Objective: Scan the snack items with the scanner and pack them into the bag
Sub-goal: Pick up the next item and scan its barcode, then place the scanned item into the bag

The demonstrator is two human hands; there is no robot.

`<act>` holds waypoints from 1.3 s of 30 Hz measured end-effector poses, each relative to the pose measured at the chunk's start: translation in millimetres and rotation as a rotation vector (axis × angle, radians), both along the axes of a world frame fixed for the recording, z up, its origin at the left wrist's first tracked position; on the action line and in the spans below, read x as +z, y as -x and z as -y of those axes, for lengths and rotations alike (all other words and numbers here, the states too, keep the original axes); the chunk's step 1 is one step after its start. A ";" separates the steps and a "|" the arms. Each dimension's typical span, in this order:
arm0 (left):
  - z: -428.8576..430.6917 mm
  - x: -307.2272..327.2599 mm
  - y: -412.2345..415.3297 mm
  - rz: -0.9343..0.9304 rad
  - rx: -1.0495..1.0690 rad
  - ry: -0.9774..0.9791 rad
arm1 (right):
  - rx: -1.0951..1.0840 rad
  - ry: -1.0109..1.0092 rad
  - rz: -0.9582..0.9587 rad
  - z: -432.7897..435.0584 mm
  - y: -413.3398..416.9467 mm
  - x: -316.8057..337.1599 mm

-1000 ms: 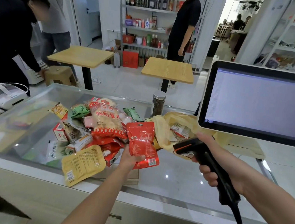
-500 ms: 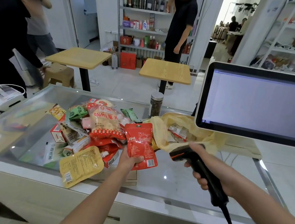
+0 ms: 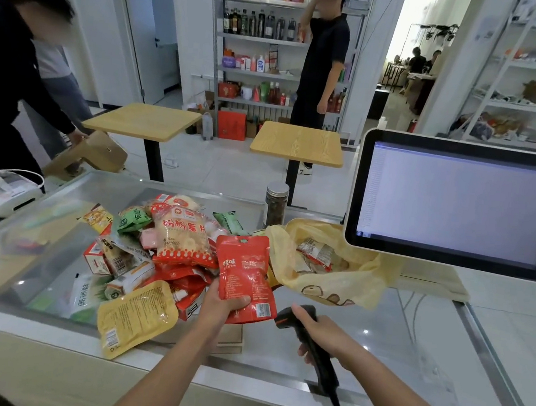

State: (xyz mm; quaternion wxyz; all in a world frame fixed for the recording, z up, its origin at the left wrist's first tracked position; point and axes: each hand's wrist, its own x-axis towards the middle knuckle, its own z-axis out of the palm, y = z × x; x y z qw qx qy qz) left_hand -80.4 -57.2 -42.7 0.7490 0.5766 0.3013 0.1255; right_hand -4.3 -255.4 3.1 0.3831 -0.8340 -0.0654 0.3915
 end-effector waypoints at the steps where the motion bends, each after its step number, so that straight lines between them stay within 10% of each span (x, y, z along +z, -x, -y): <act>1: 1.0 2.8 0.6 0.014 0.007 0.018 | 0.023 0.037 0.061 -0.3 -2.2 -1.7; 7: 9.4 19.3 5.5 0.123 0.015 0.144 | 0.119 0.400 0.556 5.0 -7.5 -9.9; 11: 14.6 33.3 2.3 0.199 -0.022 0.202 | -0.068 0.107 0.892 -4.3 -12.3 8.0; 19: 4.2 64.2 -40.9 0.139 -0.322 0.009 | -0.390 -0.507 -0.102 -48.5 -48.2 45.0; 24: -23.6 71.7 -67.6 0.008 -0.550 -0.312 | -0.633 -0.551 -0.088 -39.9 -64.3 28.1; 30: -29.5 44.4 -105.9 0.074 -0.876 -1.454 | -0.780 -0.540 -0.120 -30.2 -79.7 12.3; 39: -24.6 24.0 -116.4 0.156 -0.761 -1.494 | -0.971 -0.366 0.126 -56.3 -119.1 10.4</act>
